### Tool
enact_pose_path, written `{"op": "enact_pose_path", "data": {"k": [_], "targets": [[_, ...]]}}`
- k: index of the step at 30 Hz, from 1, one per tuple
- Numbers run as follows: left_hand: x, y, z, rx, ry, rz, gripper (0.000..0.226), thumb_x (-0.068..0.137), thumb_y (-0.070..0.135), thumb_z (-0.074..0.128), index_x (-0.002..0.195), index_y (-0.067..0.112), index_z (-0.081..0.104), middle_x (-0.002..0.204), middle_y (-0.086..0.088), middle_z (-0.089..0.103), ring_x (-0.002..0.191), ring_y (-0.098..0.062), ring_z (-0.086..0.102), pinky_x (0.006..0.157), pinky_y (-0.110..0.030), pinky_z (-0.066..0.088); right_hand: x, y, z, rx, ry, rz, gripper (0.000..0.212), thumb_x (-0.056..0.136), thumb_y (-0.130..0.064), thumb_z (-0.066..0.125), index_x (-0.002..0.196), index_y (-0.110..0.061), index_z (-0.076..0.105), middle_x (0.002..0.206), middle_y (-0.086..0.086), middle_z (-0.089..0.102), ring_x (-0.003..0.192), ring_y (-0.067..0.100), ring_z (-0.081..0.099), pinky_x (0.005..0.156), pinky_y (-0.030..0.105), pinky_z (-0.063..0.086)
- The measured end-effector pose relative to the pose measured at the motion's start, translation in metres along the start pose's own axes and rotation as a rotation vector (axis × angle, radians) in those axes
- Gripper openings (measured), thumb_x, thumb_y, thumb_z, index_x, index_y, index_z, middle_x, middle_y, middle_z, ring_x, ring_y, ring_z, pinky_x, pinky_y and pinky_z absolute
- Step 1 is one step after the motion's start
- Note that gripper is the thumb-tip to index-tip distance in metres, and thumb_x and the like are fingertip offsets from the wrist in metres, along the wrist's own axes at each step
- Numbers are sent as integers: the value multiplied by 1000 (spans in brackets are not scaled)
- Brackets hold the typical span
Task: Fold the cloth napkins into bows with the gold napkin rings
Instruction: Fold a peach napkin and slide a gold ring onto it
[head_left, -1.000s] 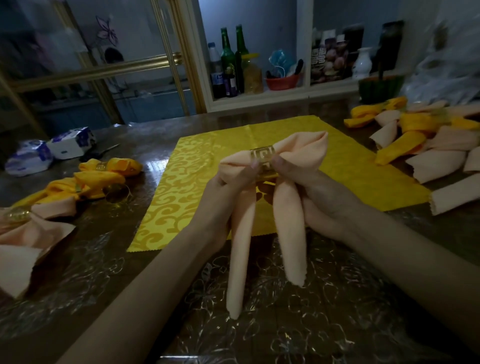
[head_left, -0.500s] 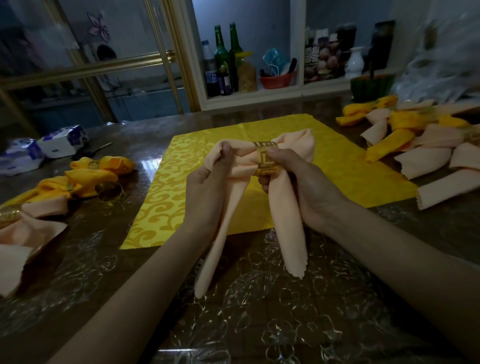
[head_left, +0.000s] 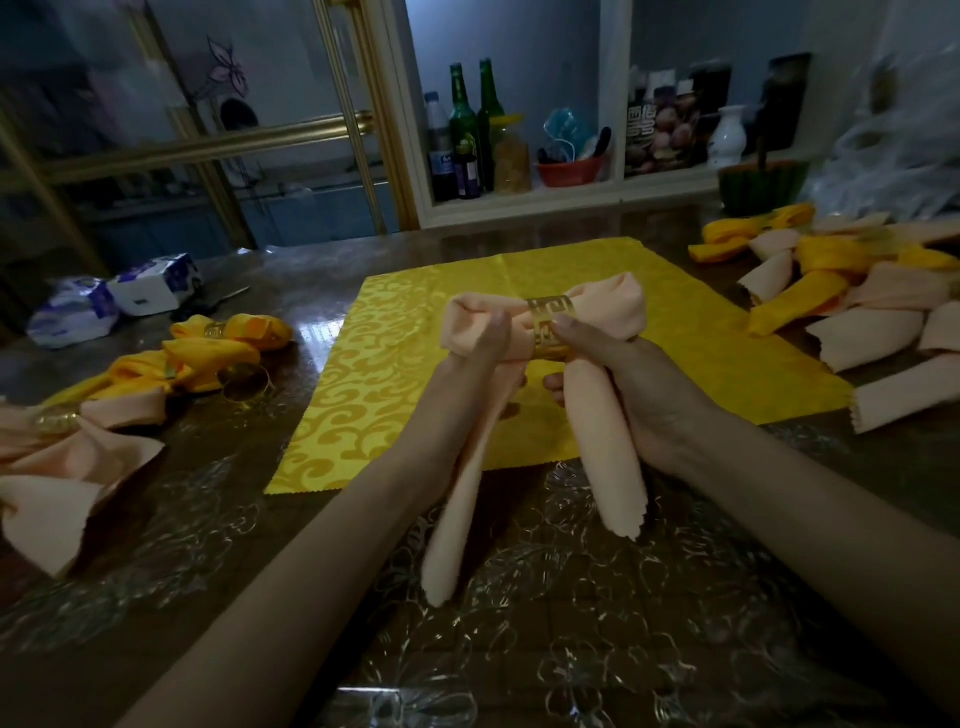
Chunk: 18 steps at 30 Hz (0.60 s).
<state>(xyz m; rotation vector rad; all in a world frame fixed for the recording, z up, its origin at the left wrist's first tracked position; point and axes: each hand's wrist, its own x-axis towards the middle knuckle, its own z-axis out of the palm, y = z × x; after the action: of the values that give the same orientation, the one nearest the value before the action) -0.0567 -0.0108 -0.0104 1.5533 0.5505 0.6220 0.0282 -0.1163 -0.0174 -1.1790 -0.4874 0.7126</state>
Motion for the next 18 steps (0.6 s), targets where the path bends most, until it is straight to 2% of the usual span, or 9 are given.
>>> {"op": "enact_pose_path", "data": {"k": [1,3,6,9,11,13,15,17,18], "targets": [[-4,-5,0,14,-97,42,42,85,55,46,111,26,61,85,8,71,84,-11,65,76,-20,53,0,1,0,-8,-6,3,33,79,-34,70,105,-14,65,74,2,67,62,13,64,55,26,53],[-11,-13,-1,20,-222,63,54,80,62,50,121,28,57,109,4,69,100,-16,66,88,-33,54,-3,3,1,-69,-13,-17,30,82,-35,67,104,-16,64,72,1,65,60,12,63,53,25,52],[-12,-14,-4,-129,-179,-45,61,73,64,58,117,22,61,109,-6,70,102,-25,66,93,-43,51,-8,3,5,-235,-21,-109,19,86,-30,64,100,-16,64,65,-5,65,51,5,61,46,18,48],[-9,-12,-7,-221,-149,-98,56,75,57,58,114,16,62,107,-12,70,99,-28,67,91,-42,52,-10,5,7,-335,-71,-173,2,88,-24,63,88,-22,63,60,-12,62,48,-2,57,44,12,42],[-10,-16,-6,-163,-101,-94,50,83,55,52,113,17,62,106,-11,70,98,-27,67,90,-41,52,-11,8,8,-429,-114,-225,7,91,-22,59,88,-26,62,66,-15,60,51,-9,55,48,7,40],[-12,-19,-3,-74,-58,-131,50,87,59,45,111,18,63,105,-10,70,98,-24,66,91,-41,52,-13,9,10,-519,-202,-265,13,94,-17,52,91,-24,62,74,-18,60,60,-17,55,55,2,38],[-11,-18,-2,-92,-42,-159,50,90,57,42,111,16,62,104,-9,70,97,-23,67,88,-40,53,-14,10,12,-551,-279,-265,20,97,-13,47,85,-22,61,67,-23,61,62,-20,55,57,0,38],[-9,-16,-3,-171,-46,-111,44,93,48,44,115,14,60,105,-8,70,96,-21,67,83,-35,56,-12,11,13,-509,-229,-274,23,96,-13,51,78,-25,60,56,-22,59,56,-16,54,52,2,38],[-9,-13,-3,-203,-54,-85,39,93,43,47,116,13,60,106,-8,70,97,-20,67,84,-34,55,-10,11,12,-442,-159,-268,19,93,-14,56,80,-26,61,58,-19,61,55,-13,55,50,3,39]]}}
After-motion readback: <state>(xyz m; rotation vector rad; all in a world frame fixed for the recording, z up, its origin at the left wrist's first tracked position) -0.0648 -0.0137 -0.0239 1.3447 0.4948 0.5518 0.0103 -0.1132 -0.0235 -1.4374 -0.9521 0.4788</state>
